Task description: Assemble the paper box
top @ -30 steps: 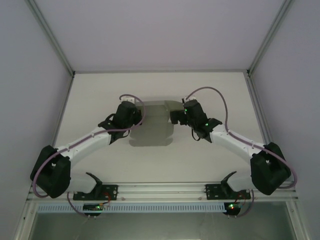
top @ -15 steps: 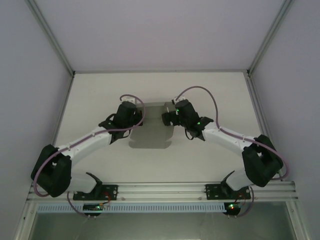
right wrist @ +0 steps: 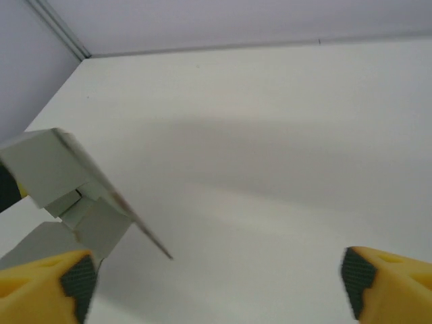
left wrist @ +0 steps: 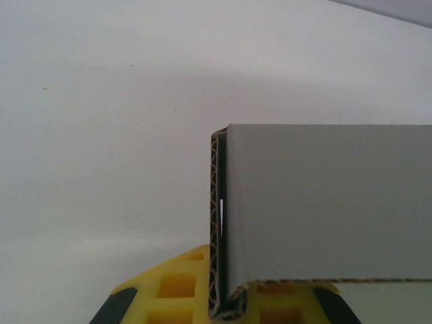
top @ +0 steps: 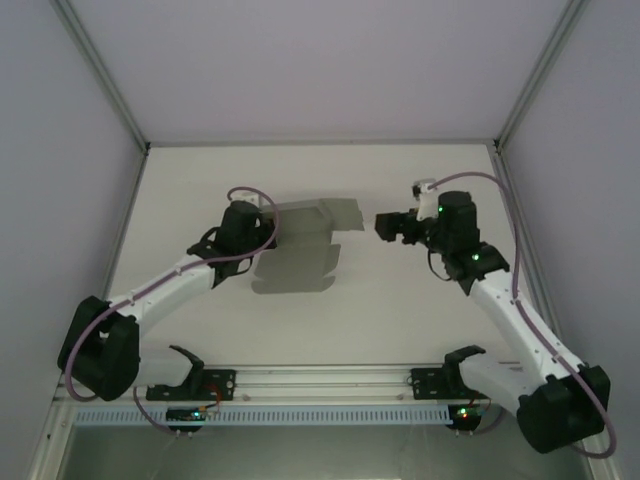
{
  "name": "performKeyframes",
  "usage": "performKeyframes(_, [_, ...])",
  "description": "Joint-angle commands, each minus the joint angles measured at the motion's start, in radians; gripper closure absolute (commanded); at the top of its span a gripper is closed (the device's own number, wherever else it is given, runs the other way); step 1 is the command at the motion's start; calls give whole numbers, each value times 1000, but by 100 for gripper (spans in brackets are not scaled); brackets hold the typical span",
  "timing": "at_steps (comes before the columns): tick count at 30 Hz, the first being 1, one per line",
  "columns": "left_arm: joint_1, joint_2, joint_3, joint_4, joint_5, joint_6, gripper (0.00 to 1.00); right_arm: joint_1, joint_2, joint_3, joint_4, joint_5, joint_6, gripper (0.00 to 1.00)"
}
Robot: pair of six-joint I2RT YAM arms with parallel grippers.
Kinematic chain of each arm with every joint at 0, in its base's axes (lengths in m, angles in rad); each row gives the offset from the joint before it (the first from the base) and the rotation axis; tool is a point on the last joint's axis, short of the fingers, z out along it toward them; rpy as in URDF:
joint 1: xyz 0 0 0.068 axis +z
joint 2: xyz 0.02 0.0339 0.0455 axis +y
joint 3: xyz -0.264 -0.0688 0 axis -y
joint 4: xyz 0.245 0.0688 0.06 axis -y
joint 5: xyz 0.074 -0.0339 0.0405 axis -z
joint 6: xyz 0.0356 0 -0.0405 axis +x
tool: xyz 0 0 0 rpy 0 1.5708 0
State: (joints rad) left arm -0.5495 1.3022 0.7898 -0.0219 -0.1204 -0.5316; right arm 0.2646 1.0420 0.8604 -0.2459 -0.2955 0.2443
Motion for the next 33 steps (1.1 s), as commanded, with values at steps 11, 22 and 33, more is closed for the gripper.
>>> performKeyframes(11, [7,-12,32,23,68,28,100,-8,435,317,-213,-412,-222,37])
performKeyframes(22, [6,30,42,5,52,13,100,143,499,361,-281,-460,-359,40])
performKeyframes(33, [5,66,63,-23,42,26,100,239,567,399,-203,-405,-360,39])
